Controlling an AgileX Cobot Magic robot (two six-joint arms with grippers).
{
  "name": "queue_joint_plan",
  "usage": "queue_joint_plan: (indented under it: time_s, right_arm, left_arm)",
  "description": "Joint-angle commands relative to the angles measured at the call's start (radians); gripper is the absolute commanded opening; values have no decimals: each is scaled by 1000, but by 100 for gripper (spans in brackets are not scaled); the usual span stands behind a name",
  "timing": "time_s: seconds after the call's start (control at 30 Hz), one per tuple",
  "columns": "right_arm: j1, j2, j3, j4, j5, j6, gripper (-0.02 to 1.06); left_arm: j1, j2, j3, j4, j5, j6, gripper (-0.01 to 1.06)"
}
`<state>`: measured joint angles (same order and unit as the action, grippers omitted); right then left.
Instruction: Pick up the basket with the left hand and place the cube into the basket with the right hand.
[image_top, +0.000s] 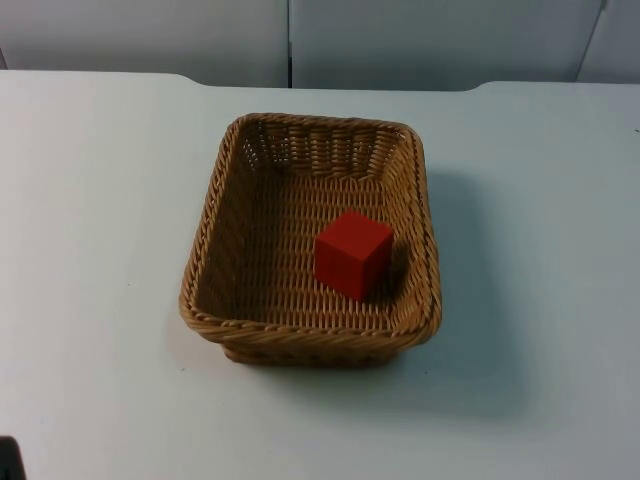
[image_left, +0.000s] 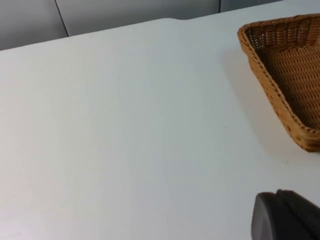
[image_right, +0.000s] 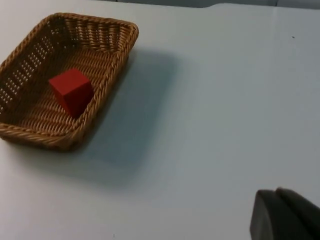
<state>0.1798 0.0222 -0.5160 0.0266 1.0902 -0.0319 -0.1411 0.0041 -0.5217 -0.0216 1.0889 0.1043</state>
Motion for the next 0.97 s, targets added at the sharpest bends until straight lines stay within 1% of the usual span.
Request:
queue_joint_plan:
  time_s: [0.0, 0.2, 0.27, 0.53, 0.63, 0.67, 0.8, 0.93]
  right_arm:
    - [3, -22, 5, 6, -11, -16, 0]
    - [3, -22, 5, 22, -9, -38, 0]
    - [3, -22, 5, 38, -12, -18, 0]
    - [0, -22, 5, 58, -14, -18, 0]
    - [-69, -22, 5, 68, -14, -18, 0]
    - [-69, -22, 5, 68, -14, -18, 0]
    - [-185, -22, 5, 78, -16, -18, 0]
    - [-224, -22, 5, 80, -16, -18, 0]
  left_arm:
    - [-3, -4, 8, 2, -13, -5, 0]
    - [-3, -4, 8, 2, -13, -5, 0]
    - [-3, -4, 8, 2, -13, -5, 0]
    - [-3, -4, 8, 2, -13, -5, 0]
    - [-3, -4, 8, 2, -13, -5, 0]
    - [-3, -4, 8, 2, -13, -5, 0]
    - [-3, -4, 8, 2, -13, -5, 0]
    - [-3, -4, 8, 2, -13, -5, 0]
